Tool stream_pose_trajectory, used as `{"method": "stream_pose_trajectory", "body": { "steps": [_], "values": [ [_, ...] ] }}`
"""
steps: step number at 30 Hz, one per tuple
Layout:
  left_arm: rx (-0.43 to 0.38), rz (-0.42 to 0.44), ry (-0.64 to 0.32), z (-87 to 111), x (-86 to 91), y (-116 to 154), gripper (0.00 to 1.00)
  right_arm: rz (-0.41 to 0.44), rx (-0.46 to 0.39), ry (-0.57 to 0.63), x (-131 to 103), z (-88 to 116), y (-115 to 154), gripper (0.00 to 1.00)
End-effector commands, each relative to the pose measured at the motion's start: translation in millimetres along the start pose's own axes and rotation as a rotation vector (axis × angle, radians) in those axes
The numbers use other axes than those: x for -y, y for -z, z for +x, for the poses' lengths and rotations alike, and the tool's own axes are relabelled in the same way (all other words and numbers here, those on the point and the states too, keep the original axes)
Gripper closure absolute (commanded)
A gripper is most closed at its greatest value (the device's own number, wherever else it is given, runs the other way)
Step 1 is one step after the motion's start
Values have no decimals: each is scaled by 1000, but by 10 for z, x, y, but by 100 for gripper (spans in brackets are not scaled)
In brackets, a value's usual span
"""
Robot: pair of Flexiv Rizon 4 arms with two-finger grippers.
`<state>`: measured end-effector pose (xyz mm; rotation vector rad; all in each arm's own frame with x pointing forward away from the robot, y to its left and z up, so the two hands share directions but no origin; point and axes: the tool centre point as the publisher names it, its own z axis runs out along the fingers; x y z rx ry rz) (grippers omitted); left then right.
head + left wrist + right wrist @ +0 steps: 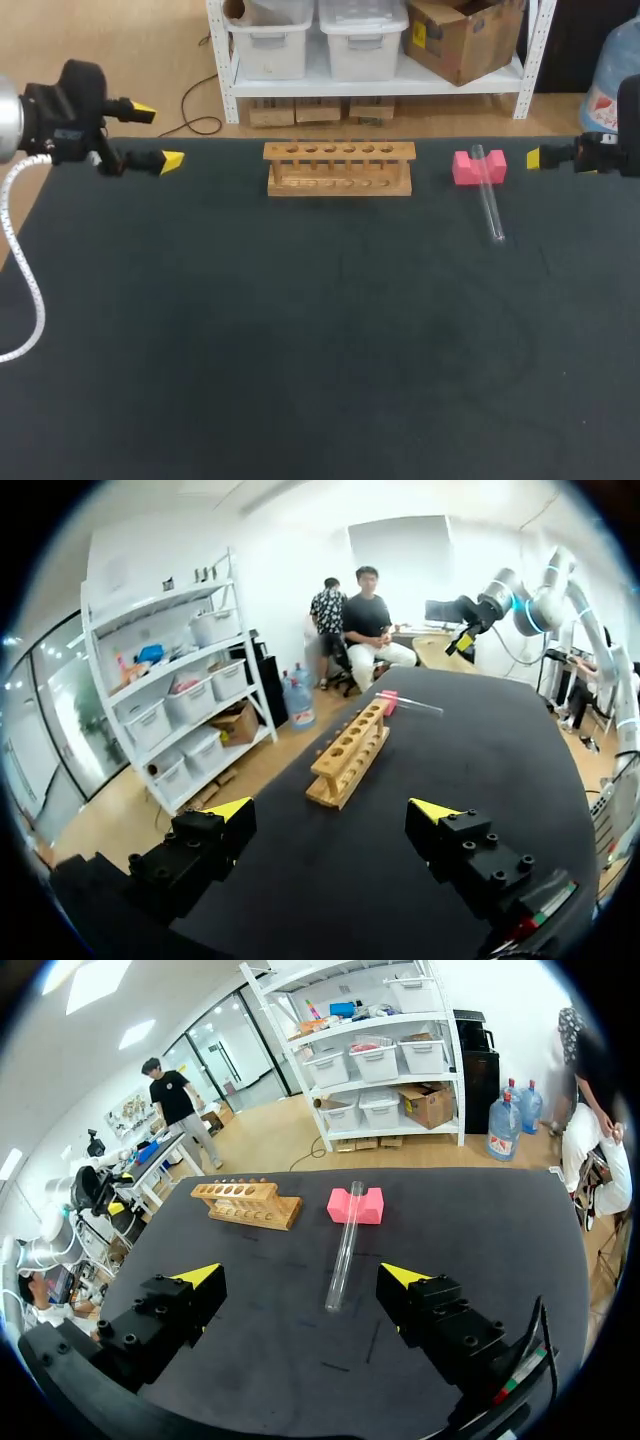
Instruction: Grasp the test tube, adjust it, and insert it.
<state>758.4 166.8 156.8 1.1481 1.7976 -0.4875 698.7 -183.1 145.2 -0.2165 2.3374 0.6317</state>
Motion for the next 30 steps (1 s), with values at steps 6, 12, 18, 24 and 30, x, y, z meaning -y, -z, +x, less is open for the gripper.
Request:
{"method": "stream_pose_trajectory", "body": {
  "steps": [6, 12, 18, 24, 30],
  "values": [
    [177, 85, -19, 18, -103, -277, 0, 7, 0, 0, -15, 3, 11, 0],
    [201, 111, 3, 40, -136, -394, 0, 7, 0, 0, -15, 3, 11, 0],
    [200, 131, 3, 38, -142, -481, 0, 7, 0, 0, -15, 3, 11, 0],
    [195, 142, 6, 21, -112, -565, 0, 7, 0, 0, -15, 3, 11, 0],
    [190, 147, 7, 14, -78, -656, 0, 7, 0, 0, -15, 3, 11, 0]
  ]
}}
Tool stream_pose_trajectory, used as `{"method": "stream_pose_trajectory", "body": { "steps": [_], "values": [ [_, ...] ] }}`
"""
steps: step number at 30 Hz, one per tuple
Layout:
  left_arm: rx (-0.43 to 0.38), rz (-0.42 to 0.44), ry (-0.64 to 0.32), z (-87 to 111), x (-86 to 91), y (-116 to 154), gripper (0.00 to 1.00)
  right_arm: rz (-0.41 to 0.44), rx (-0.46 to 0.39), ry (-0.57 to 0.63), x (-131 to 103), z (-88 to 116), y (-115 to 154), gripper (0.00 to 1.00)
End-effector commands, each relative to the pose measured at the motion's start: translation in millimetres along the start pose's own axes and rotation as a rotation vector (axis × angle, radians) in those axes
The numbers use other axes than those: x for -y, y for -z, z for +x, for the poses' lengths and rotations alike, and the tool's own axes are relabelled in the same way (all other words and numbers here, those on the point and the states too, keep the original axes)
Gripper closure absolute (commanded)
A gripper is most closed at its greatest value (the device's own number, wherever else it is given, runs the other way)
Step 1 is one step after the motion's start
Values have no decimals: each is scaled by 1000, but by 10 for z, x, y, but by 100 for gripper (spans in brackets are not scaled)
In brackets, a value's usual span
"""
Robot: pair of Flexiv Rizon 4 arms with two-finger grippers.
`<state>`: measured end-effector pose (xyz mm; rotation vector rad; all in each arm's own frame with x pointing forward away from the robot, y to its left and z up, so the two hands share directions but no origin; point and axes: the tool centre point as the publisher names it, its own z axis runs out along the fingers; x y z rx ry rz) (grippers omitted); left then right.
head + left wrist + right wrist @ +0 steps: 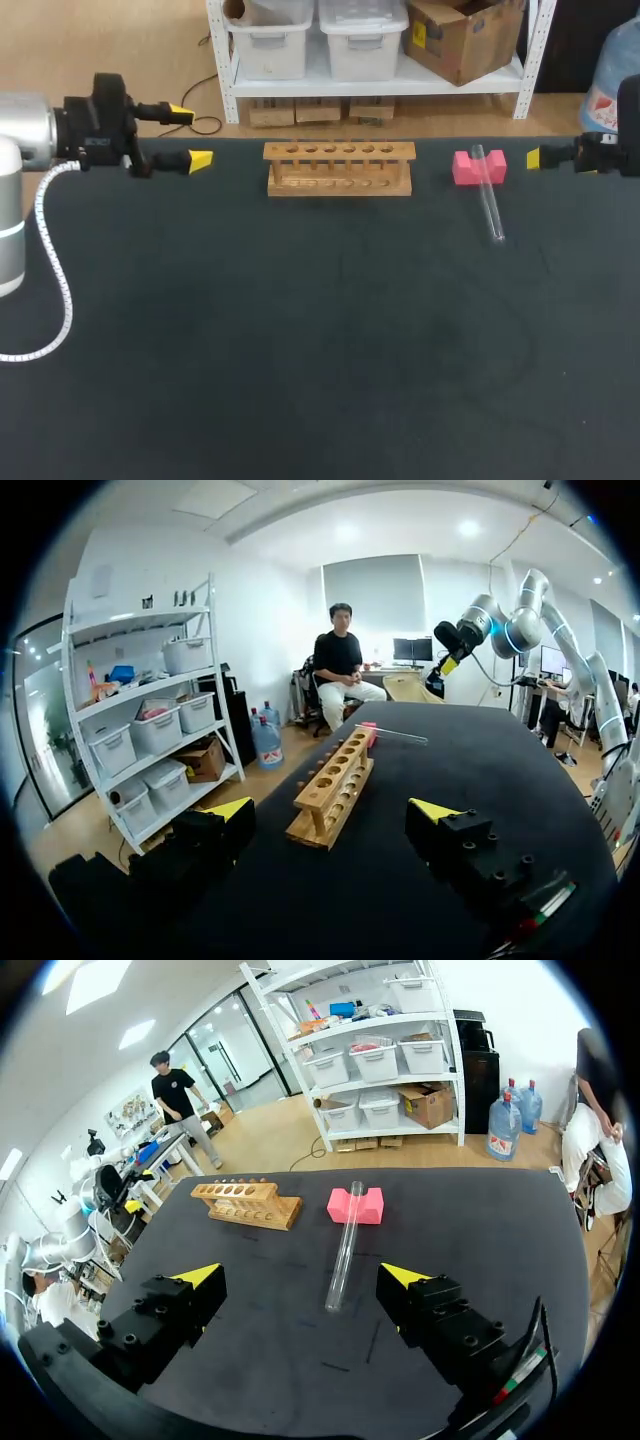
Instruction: Grasp the test tube, adjust it, and insert it.
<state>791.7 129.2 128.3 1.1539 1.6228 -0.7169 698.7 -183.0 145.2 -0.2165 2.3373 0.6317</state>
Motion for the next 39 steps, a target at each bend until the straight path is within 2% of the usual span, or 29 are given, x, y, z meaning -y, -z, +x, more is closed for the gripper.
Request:
{"method": "stream_pose_trajectory", "body": {
  "steps": [1, 39],
  "values": [
    [-1, 1, 0, 23, -24, -88, 0, 7, 0, 0, -14, 3, 11, 0],
    [3, 8, 1, -3, -21, -147, 0, 7, 0, 0, -14, 3, 11, 0]
  ]
}}
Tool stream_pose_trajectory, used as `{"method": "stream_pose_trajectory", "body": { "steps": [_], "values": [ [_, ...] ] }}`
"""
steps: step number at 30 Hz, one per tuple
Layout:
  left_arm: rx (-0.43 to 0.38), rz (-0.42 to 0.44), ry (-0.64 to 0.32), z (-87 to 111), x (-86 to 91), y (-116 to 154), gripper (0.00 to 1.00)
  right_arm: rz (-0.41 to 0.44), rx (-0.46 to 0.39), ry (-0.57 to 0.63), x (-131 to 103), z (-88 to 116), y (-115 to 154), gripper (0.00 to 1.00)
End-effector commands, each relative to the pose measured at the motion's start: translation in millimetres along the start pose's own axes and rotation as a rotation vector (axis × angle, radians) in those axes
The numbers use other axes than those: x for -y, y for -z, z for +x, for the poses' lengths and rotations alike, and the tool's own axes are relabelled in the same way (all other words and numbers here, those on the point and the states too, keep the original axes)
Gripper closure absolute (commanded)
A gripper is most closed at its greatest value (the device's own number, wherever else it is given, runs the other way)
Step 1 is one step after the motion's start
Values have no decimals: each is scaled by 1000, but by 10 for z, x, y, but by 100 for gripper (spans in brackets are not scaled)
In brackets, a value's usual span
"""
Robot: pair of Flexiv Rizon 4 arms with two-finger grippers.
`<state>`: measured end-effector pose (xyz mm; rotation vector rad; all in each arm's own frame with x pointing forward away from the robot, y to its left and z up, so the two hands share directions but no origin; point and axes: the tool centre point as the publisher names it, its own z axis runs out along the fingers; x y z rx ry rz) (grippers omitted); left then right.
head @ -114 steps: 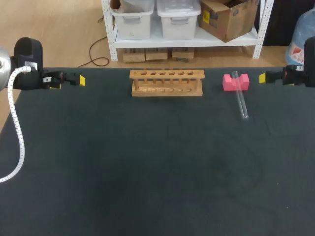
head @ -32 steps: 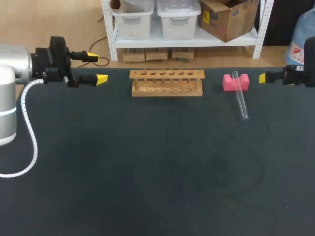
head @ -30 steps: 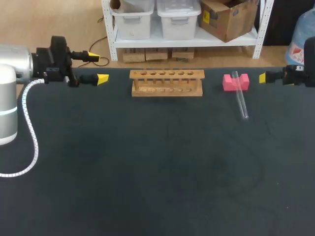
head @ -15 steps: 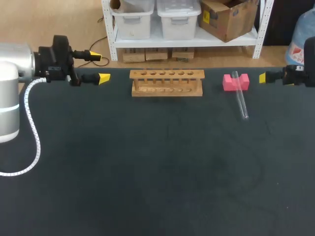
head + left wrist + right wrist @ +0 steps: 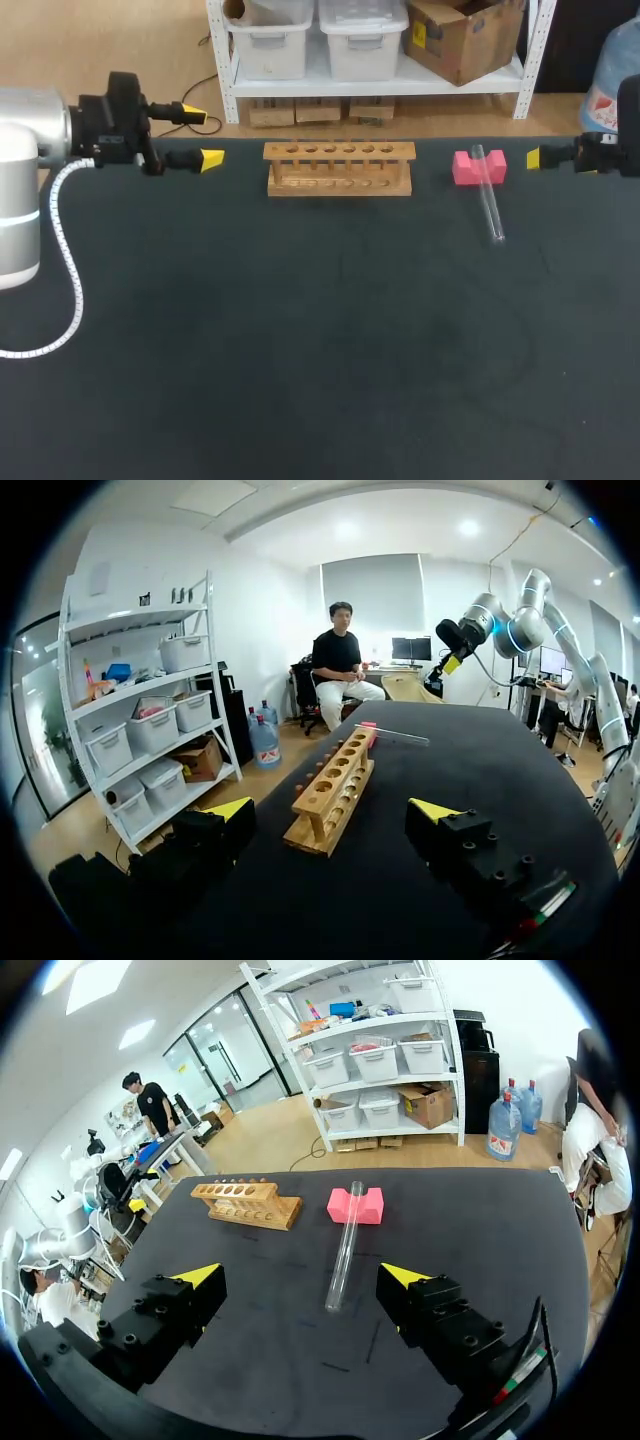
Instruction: Grasp the test tube, adjust it, and insert it.
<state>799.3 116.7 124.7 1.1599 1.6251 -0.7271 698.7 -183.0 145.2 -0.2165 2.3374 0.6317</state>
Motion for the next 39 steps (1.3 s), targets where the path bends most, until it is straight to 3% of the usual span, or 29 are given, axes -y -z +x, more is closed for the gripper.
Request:
{"method": "stream_pose_trajectory", "body": {
  "steps": [1, 34, 39],
  "values": [
    [5, -2, -2, 12, 0, 1, 0, 7, 0, 0, -14, 3, 11, 0],
    [5, -2, -2, 12, 0, 1, 0, 11, 2, -5, 3, 4, 4, 0],
    [5, -2, -2, 12, 0, 1, 0, 182, 22, 83, 72, -26, -78, 0]
  ]
}}
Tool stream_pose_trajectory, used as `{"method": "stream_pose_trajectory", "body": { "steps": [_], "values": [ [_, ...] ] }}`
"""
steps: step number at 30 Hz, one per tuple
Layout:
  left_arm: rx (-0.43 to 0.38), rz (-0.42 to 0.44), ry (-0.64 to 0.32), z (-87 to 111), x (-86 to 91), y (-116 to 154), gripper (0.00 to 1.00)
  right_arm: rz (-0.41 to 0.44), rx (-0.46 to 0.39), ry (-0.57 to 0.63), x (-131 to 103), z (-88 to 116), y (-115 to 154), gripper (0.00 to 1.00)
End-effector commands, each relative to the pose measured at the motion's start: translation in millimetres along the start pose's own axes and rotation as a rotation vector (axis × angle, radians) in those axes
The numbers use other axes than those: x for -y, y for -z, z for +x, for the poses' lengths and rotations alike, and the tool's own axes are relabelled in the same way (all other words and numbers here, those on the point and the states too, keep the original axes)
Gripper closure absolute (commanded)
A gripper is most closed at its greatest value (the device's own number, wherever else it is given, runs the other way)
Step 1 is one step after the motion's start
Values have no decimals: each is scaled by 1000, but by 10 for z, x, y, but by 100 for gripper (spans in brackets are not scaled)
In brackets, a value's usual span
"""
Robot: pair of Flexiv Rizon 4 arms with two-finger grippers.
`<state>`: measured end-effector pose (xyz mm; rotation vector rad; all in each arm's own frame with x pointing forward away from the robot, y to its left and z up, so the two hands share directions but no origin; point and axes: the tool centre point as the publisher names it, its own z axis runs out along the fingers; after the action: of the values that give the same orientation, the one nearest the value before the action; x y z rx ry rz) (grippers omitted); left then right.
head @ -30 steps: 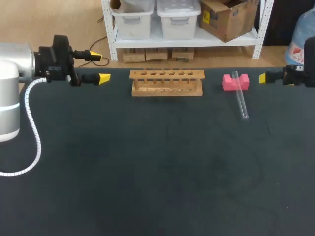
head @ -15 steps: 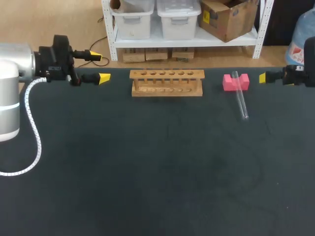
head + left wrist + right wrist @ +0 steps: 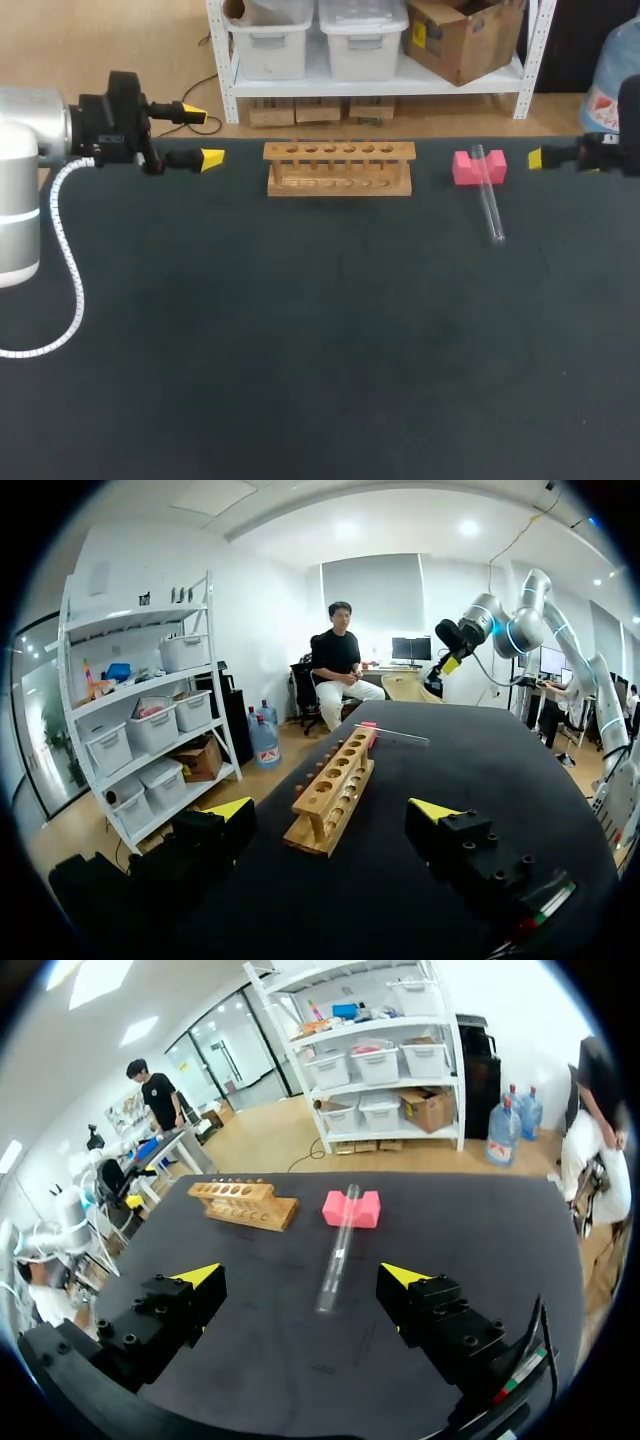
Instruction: Grasp the test tube, adjust it, and insert it.
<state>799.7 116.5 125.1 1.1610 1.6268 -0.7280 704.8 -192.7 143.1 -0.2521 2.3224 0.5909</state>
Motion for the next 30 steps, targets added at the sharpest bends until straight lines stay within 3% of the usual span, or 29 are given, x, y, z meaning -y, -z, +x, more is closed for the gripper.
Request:
{"method": "stream_pose_trajectory", "body": {
  "steps": [1, 16, 25, 30],
  "values": [
    [7, -3, -3, 16, 4, 2, 0, 192, 11, 55, -34, 4, -94, 0],
    [7, -3, -3, 16, 4, 2, 0, 476, 103, 138, -1, -4, -477, 0],
    [7, -3, -3, 16, 4, 2, 0, 570, 116, 157, 65, 100, -627, 0],
    [7, -3, -3, 16, 4, 2, 0, 580, 103, 172, 58, 165, -752, 0]
  ]
}}
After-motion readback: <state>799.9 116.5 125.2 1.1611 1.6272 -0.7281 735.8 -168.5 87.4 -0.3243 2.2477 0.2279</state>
